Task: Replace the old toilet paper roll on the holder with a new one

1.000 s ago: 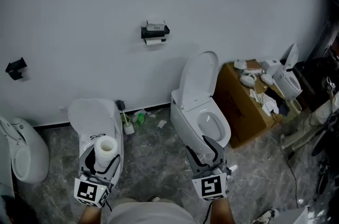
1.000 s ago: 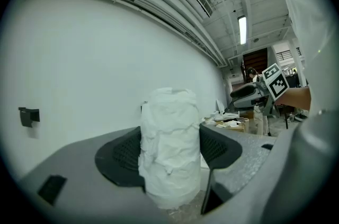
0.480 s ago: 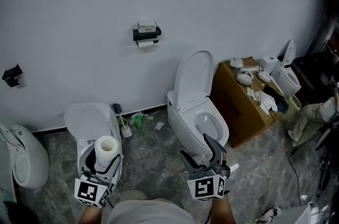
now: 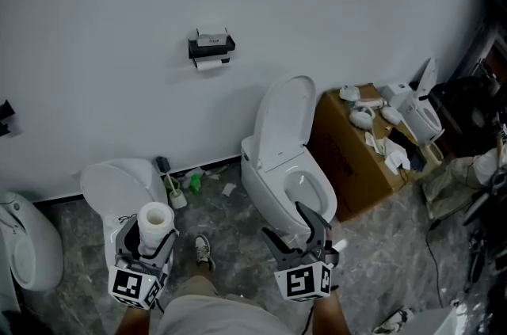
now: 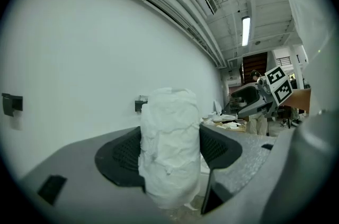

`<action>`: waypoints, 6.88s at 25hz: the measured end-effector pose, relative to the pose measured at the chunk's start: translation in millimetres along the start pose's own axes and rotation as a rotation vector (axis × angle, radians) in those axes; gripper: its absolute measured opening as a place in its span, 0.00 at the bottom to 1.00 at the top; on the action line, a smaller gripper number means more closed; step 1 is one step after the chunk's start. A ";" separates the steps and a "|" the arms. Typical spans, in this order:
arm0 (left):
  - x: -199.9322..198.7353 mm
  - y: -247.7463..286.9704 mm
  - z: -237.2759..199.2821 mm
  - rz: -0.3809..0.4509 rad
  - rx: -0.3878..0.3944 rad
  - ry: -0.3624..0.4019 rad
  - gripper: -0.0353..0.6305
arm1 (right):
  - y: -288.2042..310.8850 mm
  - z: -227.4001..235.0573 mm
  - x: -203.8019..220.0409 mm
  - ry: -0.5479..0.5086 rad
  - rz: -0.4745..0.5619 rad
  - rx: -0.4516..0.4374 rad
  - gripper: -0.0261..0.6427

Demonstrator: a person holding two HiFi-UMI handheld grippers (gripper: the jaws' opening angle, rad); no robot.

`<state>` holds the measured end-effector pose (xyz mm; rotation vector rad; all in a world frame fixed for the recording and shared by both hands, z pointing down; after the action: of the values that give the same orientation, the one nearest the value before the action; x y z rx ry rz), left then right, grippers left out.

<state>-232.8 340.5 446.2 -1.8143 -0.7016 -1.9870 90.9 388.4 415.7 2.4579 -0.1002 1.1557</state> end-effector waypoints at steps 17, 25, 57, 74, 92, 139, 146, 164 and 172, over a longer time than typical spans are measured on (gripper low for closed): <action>-3.6 260.9 -178.1 0.026 0.152 -0.102 0.52 | 269.8 96.1 -83.2 -0.045 -0.071 -0.016 0.57; 6.4 304.3 -198.6 0.000 0.165 -0.173 0.52 | 330.3 106.9 -76.1 -0.068 -0.156 -0.067 0.57; -37.7 371.4 -216.1 -0.023 -0.241 -0.099 0.52 | 587.0 174.9 -63.7 -0.493 0.020 -0.251 0.57; -31.5 330.2 -226.3 -0.023 -0.360 -0.116 0.52 | 612.5 165.0 -70.9 -0.551 -0.008 -0.184 0.41; -35.7 347.7 -222.4 -0.016 -0.330 -0.100 0.52 | 611.1 181.9 -57.3 -0.558 -0.005 -0.160 0.38; -80.3 497.1 -138.6 -0.043 -0.129 0.444 0.52 | 493.5 349.8 67.4 0.566 0.146 -0.170 0.32; -62.6 531.0 -93.3 -0.006 0.011 0.741 0.52 | 479.1 353.1 71.6 0.776 0.230 -0.231 0.32; -37.9 652.3 -13.7 -0.074 0.226 1.295 0.52 | 462.7 368.8 80.4 0.810 0.239 -0.155 0.31; -33.6 689.0 -12.3 -0.154 0.107 1.317 0.52 | 460.6 372.2 83.0 0.812 0.240 -0.147 0.31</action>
<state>154.4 -228.5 493.9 -0.1317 -0.4469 -2.5431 303.1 -170.5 424.7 1.7174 -0.2280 2.0678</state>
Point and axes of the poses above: the fingertips, and each gripper's own axes: y forward along the fingers, z to its right, x out of its underside, the point moved 10 cm from there along -y, backward along the fingers, and after that the axes turned 3 degrees about -x, right-handed, at the moved point
